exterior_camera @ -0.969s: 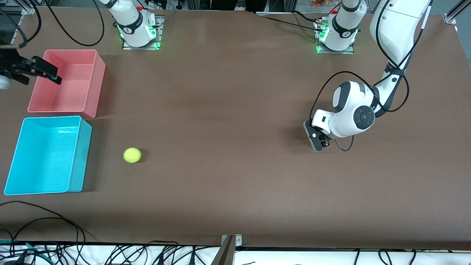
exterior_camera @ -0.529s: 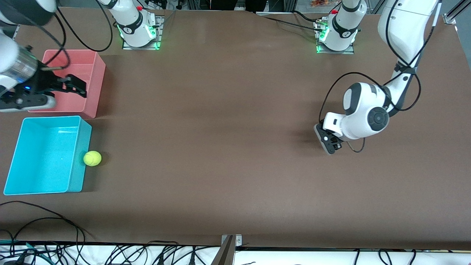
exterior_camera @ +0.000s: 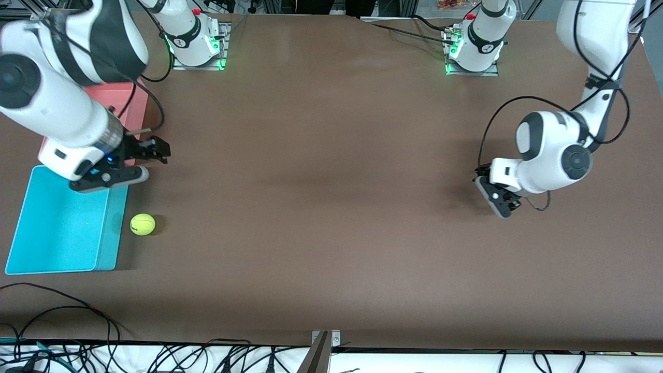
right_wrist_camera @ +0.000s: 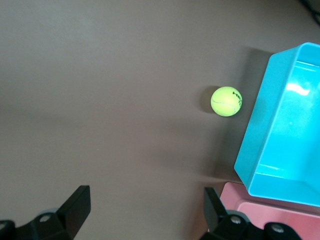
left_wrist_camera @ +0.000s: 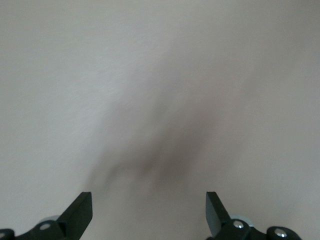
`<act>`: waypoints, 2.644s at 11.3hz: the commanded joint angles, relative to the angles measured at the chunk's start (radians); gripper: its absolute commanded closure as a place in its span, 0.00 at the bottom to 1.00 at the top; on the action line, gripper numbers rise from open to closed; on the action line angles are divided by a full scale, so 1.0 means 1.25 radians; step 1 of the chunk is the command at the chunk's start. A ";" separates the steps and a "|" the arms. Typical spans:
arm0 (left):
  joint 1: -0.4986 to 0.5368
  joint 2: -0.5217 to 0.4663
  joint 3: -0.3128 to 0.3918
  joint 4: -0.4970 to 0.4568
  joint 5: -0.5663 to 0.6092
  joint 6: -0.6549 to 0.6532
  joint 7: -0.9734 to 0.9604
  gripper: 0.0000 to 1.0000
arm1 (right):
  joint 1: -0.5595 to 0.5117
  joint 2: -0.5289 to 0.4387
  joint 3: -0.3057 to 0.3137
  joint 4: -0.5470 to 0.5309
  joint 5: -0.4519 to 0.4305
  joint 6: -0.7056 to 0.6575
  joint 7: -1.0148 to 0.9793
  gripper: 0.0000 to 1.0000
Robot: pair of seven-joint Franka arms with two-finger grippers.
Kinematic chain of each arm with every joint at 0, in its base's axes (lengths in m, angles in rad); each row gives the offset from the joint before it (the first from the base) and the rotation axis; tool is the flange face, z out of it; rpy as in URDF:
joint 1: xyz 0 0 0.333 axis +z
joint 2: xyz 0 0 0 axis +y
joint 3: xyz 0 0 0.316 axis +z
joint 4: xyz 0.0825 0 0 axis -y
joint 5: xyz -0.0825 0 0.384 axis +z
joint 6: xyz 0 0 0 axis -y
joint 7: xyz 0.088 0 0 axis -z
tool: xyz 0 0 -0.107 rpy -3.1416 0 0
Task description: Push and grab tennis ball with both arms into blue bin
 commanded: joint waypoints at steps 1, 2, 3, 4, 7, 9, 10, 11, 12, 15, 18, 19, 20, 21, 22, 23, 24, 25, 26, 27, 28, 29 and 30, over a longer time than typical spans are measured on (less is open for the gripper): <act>0.013 -0.146 0.045 -0.026 -0.009 -0.034 0.025 0.00 | 0.005 0.075 0.000 0.007 -0.117 0.050 -0.009 0.00; 0.013 -0.171 0.066 -0.003 -0.009 -0.065 0.024 0.00 | 0.007 0.096 0.000 0.007 -0.146 0.055 -0.009 0.00; 0.012 -0.187 0.079 0.016 -0.007 -0.101 0.020 0.00 | 0.000 0.115 -0.002 0.007 -0.154 0.062 -0.015 0.00; 0.012 -0.203 0.083 0.028 0.012 -0.133 0.019 0.00 | -0.005 0.137 -0.005 0.006 -0.158 0.086 -0.033 0.00; 0.010 -0.234 0.118 0.139 0.065 -0.288 -0.041 0.00 | -0.052 0.221 -0.021 0.004 -0.189 0.209 -0.088 0.00; 0.010 -0.239 0.120 0.249 0.072 -0.415 -0.056 0.00 | -0.081 0.265 -0.021 0.004 -0.193 0.280 -0.112 0.00; 0.009 -0.248 0.119 0.287 0.088 -0.461 -0.061 0.00 | -0.092 0.283 -0.021 0.002 -0.195 0.313 -0.115 0.00; 0.006 -0.252 0.117 0.326 0.096 -0.511 -0.086 0.00 | -0.108 0.298 -0.021 0.000 -0.196 0.338 -0.118 0.00; 0.006 -0.252 0.117 0.365 0.098 -0.563 -0.101 0.00 | -0.109 0.308 -0.021 -0.004 -0.198 0.358 -0.119 0.00; 0.005 -0.275 0.115 0.445 0.135 -0.639 -0.121 0.00 | -0.129 0.336 -0.022 -0.033 -0.198 0.438 -0.119 0.00; 0.001 -0.315 0.103 0.461 0.132 -0.704 -0.274 0.00 | -0.151 0.373 -0.021 -0.049 -0.199 0.513 -0.119 0.00; 0.000 -0.312 0.098 0.461 0.125 -0.704 -0.353 0.00 | -0.151 0.379 -0.021 -0.059 -0.199 0.521 -0.118 0.00; -0.002 -0.312 0.088 0.461 0.122 -0.712 -0.439 0.00 | -0.152 0.382 -0.021 -0.065 -0.199 0.533 -0.118 0.00; -0.021 -0.312 0.085 0.461 0.124 -0.724 -0.501 0.00 | -0.156 0.383 -0.021 -0.066 -0.198 0.541 -0.115 0.16; -0.037 -0.311 0.085 0.461 0.130 -0.724 -0.540 0.00 | -0.155 0.383 -0.021 -0.066 -0.198 0.538 -0.105 0.44; -0.041 -0.309 0.085 0.461 0.125 -0.724 -0.557 0.00 | -0.155 0.383 -0.021 -0.066 -0.198 0.538 -0.105 0.56; -0.041 -0.307 0.084 0.461 0.125 -0.725 -0.557 0.00 | -0.156 0.388 -0.021 -0.066 -0.198 0.538 -0.105 0.60; -0.039 -0.307 0.085 0.461 0.124 -0.725 -0.558 0.00 | -0.155 0.385 -0.021 -0.061 -0.198 0.535 -0.106 0.66; -0.039 -0.307 0.085 0.461 0.124 -0.725 -0.558 0.00 | -0.152 0.377 -0.020 -0.059 -0.193 0.527 -0.110 0.66; -0.041 -0.307 0.084 0.461 0.125 -0.725 -0.574 0.00 | -0.152 0.365 -0.018 -0.048 -0.184 0.477 -0.110 0.66; -0.043 -0.307 0.083 0.461 0.125 -0.726 -0.624 0.00 | -0.152 0.339 -0.015 -0.028 -0.183 0.408 -0.111 0.66; -0.042 -0.307 0.072 0.461 0.124 -0.728 -0.663 0.00 | -0.151 0.313 -0.014 -0.009 -0.183 0.327 -0.112 0.66; -0.042 -0.307 0.068 0.463 0.122 -0.728 -0.684 0.00 | -0.151 0.286 -0.010 0.005 -0.183 0.262 -0.121 0.66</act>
